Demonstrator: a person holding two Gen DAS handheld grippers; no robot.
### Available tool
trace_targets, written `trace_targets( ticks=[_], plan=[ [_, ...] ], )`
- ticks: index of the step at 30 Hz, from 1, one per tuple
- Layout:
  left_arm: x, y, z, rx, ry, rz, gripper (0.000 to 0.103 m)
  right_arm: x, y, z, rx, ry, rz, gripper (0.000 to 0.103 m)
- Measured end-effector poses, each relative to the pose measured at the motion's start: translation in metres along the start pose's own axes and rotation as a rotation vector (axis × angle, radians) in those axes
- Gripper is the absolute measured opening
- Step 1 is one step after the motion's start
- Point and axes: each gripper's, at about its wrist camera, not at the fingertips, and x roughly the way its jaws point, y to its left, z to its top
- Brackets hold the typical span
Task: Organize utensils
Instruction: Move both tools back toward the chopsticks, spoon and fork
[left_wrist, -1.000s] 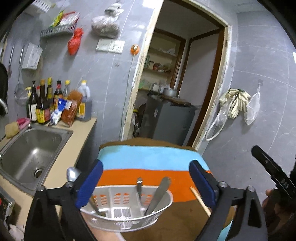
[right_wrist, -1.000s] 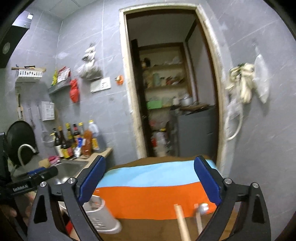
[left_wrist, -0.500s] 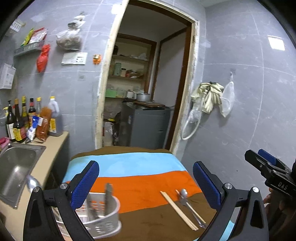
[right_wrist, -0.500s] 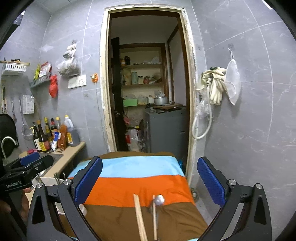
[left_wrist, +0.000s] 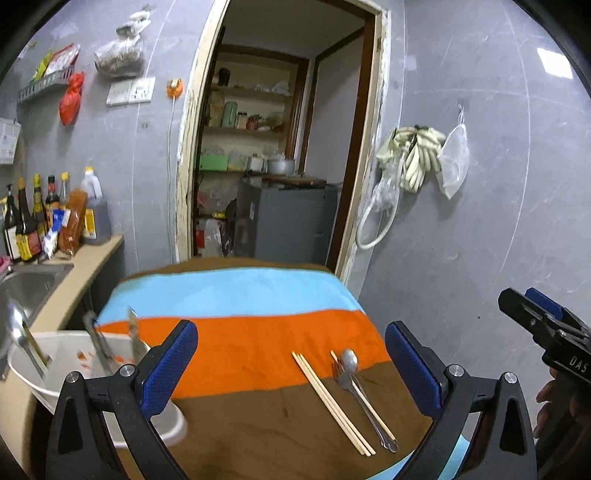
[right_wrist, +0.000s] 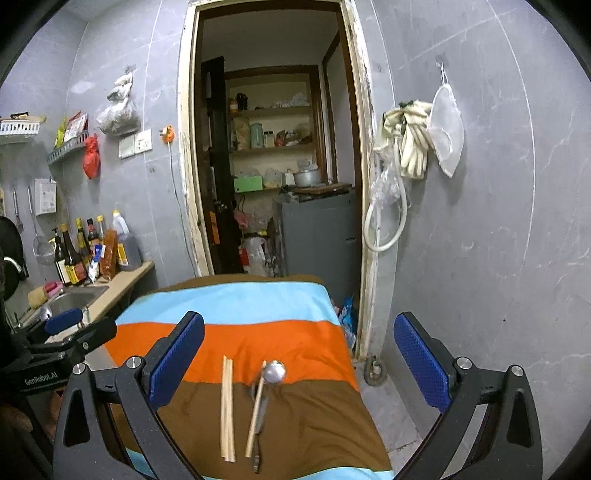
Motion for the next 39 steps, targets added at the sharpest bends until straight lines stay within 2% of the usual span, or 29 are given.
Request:
trace_targets(
  ticks=[6,15,19,22,25,29,33,39],
  plan=[
    [0.040,-0.005,-0.022,-0.031,0.116,0.029,0.102,0.040,-0.021,-0.023,0.013,0.077,0.030,0.101],
    [0.092,-0.001,-0.055,-0.075,0.217,0.090,0.102,0.111,-0.029,-0.080,0.020,0.218,0.126,0.101],
    [0.115,0.000,-0.065,-0.085,0.276,0.094,0.102,0.136,-0.031,-0.097,0.036,0.282,0.158,0.101],
    [0.131,-0.001,-0.071,-0.079,0.323,0.124,0.102,0.151,-0.034,-0.106,0.035,0.320,0.173,0.100],
    [0.142,-0.003,-0.075,-0.072,0.354,0.130,0.097,0.166,-0.033,-0.111,0.027,0.359,0.205,0.100],
    [0.155,-0.004,-0.079,-0.070,0.403,0.121,0.087,0.191,-0.026,-0.118,0.007,0.420,0.235,0.088],
    [0.170,-0.007,-0.085,-0.055,0.464,0.129,0.080,0.209,-0.021,-0.124,-0.006,0.467,0.237,0.069],
    [0.179,-0.009,-0.082,-0.034,0.466,0.154,0.080,0.225,-0.011,-0.129,-0.013,0.505,0.274,0.066]
  ],
)
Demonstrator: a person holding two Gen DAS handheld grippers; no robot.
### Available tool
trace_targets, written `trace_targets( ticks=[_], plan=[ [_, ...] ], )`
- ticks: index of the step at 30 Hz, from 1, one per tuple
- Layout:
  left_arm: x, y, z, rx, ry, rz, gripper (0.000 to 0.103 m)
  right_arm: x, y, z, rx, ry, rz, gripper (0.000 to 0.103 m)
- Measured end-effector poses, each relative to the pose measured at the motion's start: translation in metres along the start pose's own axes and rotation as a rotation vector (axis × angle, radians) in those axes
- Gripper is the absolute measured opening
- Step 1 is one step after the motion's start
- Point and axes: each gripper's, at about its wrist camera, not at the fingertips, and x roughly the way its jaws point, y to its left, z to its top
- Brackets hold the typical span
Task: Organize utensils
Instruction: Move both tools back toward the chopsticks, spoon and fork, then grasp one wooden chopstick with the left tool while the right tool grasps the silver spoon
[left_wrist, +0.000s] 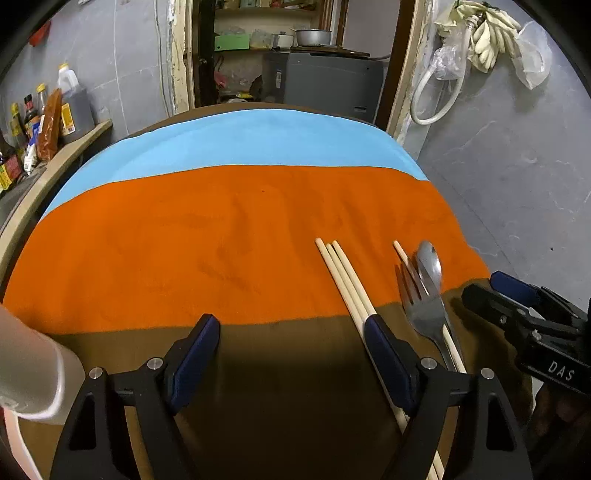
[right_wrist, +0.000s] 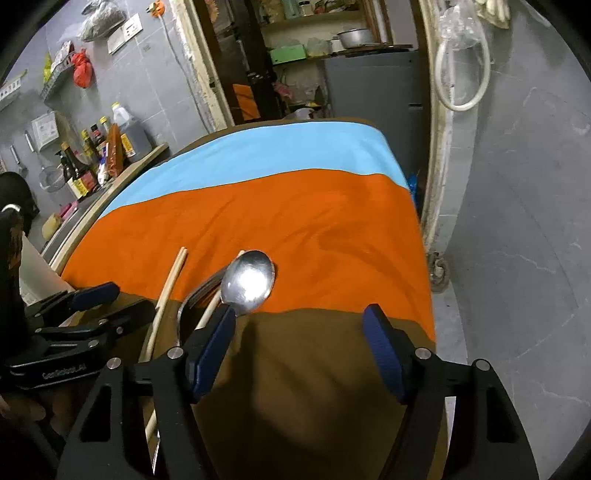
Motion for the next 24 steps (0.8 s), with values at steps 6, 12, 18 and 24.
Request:
trace_targets(
  ticks=[6,12,18,24],
  plan=[
    [0.006,-0.005,0.007,0.026,0.017,-0.032,0.080,0.009,0.003,0.006,-0.035,0.026,0.021,0.066],
    [0.009,-0.006,0.009,0.040,0.030,-0.042,0.079,0.014,0.003,0.009,-0.033,0.036,0.022,0.066],
    [0.009,-0.002,0.012,0.021,0.030,-0.051,0.057,0.020,0.007,0.015,-0.068,0.048,0.016,0.066],
    [0.010,-0.003,0.013,0.025,0.051,-0.075,0.052,0.029,0.018,0.023,-0.148,0.073,0.019,0.066]
  ],
)
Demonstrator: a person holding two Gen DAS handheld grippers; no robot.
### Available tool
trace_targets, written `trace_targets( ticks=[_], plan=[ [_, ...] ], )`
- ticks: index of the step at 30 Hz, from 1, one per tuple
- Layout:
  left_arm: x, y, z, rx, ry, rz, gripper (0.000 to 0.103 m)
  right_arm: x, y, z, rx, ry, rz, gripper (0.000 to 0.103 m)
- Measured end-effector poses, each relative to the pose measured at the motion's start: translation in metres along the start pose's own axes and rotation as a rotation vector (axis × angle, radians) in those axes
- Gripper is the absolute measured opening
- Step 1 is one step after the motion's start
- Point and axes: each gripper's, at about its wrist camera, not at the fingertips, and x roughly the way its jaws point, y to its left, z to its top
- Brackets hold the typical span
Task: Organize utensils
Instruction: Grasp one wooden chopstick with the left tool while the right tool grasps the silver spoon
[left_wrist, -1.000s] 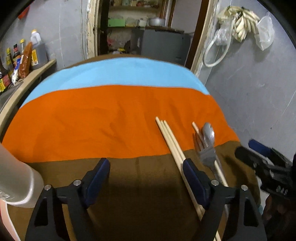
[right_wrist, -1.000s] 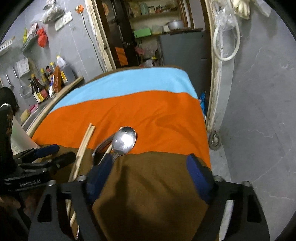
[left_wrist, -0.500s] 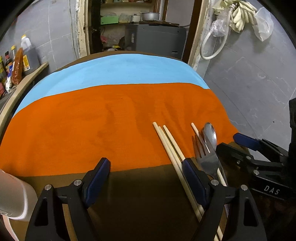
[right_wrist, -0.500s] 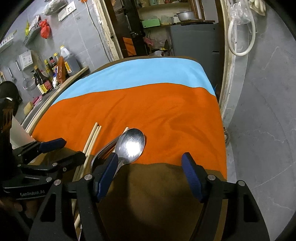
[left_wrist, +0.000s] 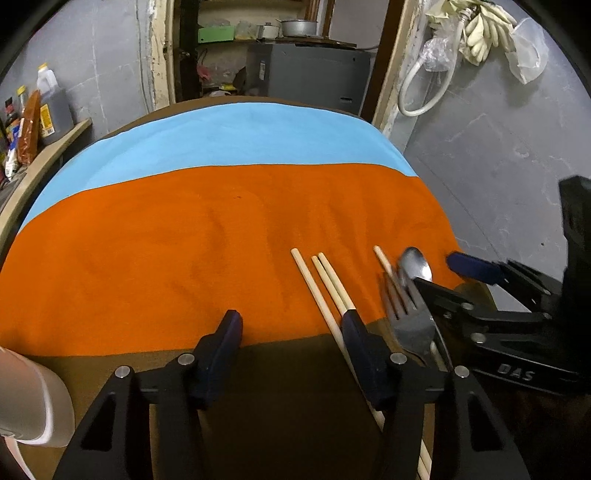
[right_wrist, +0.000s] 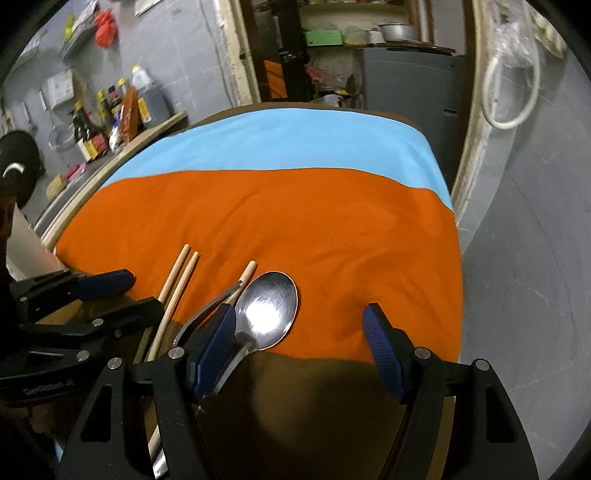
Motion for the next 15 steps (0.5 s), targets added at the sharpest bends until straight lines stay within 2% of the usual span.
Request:
trace_targets(
  ticks=[1,4,6,8,15],
  plan=[
    [0.000,0.001,0.000,-0.004,0.003,-0.008,0.052,0.000,0.000,0.001,-0.005,0.001,0.005,0.065],
    [-0.001,-0.001,-0.001,-0.006,0.014,-0.022,0.047,-0.001,0.000,0.004,-0.007,-0.004,0.025,0.053],
    [-0.001,-0.005,-0.002,0.015,0.016,-0.017,0.041,-0.001,0.000,0.004,-0.008,-0.007,0.038,0.038],
    [-0.002,-0.011,-0.002,0.038,0.020,-0.020,0.033,0.000,0.001,0.004,-0.016,-0.005,0.058,0.029],
    [-0.002,-0.014,0.000,0.039,0.031,-0.060,0.014,0.002,-0.008,0.003,0.019,0.004,0.157,0.028]
  ],
)
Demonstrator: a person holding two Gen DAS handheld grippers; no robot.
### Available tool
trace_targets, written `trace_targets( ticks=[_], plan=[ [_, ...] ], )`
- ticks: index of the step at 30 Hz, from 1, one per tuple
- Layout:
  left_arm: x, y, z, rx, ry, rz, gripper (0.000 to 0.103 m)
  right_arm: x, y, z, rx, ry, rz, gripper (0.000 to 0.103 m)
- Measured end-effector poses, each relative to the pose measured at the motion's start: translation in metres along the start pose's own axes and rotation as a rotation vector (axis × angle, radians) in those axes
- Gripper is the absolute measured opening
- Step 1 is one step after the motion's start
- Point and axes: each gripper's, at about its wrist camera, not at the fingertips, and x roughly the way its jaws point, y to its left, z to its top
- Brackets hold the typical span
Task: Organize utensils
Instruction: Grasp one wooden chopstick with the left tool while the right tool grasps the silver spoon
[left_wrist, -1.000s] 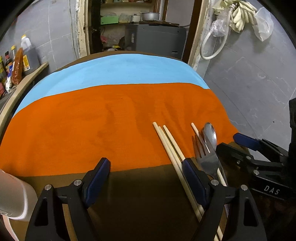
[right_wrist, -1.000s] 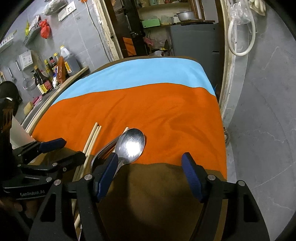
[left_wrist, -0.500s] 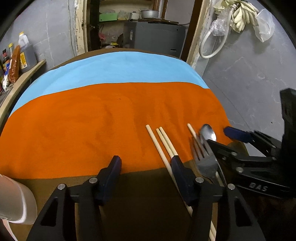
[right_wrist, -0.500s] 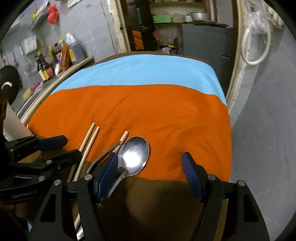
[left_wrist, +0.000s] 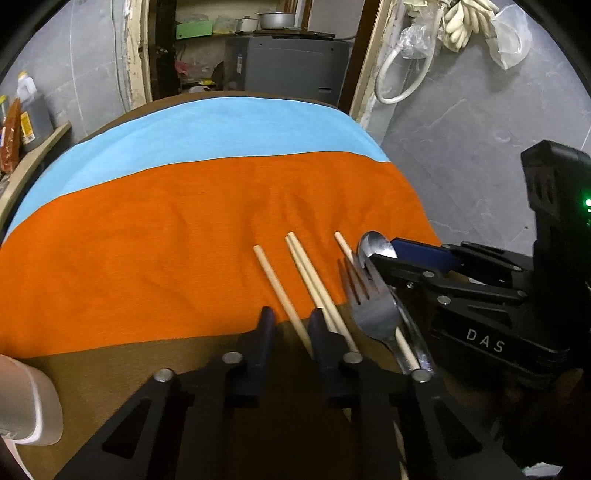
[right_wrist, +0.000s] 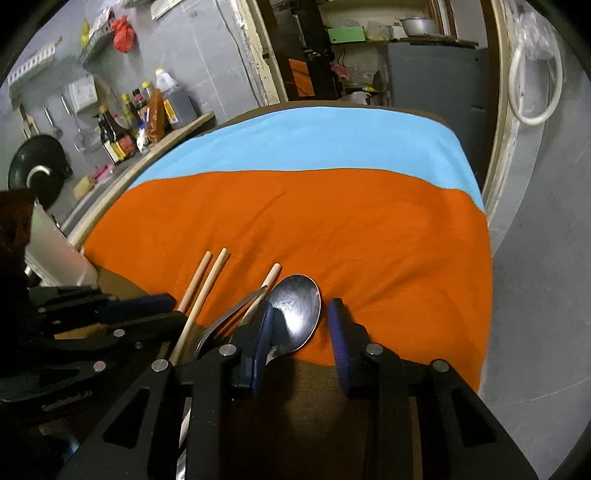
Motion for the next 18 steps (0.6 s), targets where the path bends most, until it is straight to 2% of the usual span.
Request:
trace_targets(
  ticks=[7,12,18],
  plan=[
    [0.001,0.019,0.002,-0.123,0.033,-0.105,0.010,0.005,-0.008,-0.005,0.058,0.007,0.055,0.028],
    [0.001,0.021,0.000,-0.145,0.052,-0.127,0.010,0.007,-0.007,-0.009,0.080,0.016,0.066,0.013],
    [0.007,0.023,0.004,-0.163,0.075,-0.150,0.010,0.010,-0.018,-0.012,0.161,0.019,0.103,0.005]
  ],
)
